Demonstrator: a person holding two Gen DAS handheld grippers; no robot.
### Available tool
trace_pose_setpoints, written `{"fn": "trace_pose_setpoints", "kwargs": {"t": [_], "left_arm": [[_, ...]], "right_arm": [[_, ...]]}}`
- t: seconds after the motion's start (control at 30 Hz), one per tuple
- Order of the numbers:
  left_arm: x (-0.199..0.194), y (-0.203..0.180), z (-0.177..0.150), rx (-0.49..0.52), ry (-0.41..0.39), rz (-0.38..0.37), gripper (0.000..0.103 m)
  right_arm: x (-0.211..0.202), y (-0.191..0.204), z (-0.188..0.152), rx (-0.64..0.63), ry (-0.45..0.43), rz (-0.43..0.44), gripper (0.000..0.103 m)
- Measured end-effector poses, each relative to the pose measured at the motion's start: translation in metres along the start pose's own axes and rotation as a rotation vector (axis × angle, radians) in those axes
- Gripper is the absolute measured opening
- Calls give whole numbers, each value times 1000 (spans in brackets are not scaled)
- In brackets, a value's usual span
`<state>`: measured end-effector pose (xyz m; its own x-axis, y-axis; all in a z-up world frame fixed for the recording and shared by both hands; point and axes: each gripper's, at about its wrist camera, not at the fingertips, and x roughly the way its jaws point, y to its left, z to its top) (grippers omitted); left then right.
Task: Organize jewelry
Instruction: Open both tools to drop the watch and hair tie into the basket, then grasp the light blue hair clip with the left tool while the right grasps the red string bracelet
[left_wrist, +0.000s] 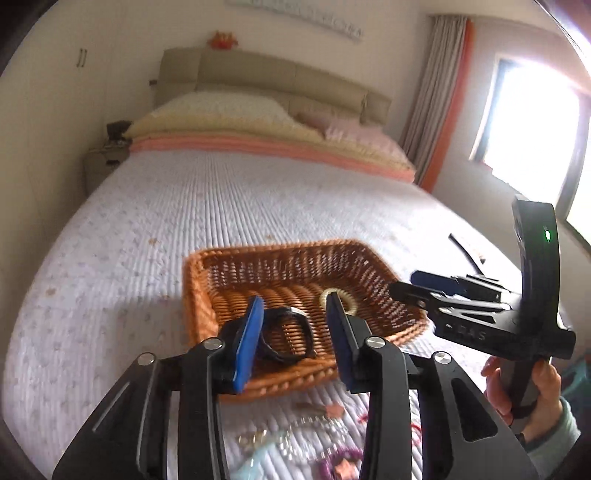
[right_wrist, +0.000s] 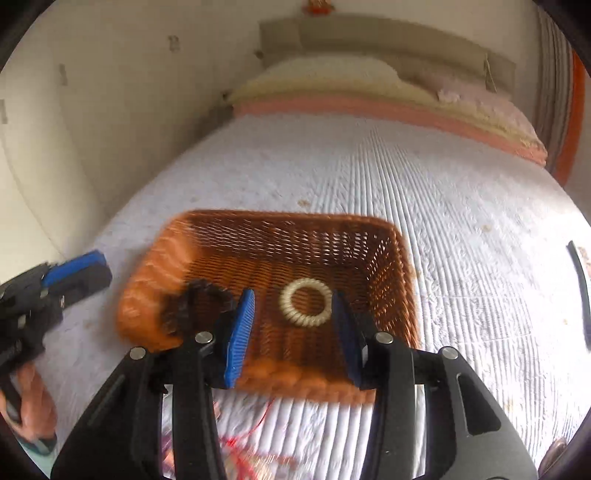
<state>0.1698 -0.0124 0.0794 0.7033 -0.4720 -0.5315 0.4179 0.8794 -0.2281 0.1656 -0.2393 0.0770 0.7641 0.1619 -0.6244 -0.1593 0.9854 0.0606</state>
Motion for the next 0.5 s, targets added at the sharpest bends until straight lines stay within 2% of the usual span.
{"fn": "trace_pose_setpoints", "kwargs": {"t": [0.17, 0.27, 0.4, 0.5], "left_arm": [[-63, 1, -13, -10, -66, -17, 35], [-89, 7, -25, -25, -88, -21, 37], [-105, 18, -47, -57, -82, -21, 38], [-96, 28, -69, -84, -33, -24, 38]], "right_arm": [[-59, 10, -30, -20, -56, 5, 40], [-71, 12, -42, -22, -78, 25, 40], [-87, 11, -68, 0, -98, 40, 40], [-80, 5, -93, 44, -44, 46, 40]]}}
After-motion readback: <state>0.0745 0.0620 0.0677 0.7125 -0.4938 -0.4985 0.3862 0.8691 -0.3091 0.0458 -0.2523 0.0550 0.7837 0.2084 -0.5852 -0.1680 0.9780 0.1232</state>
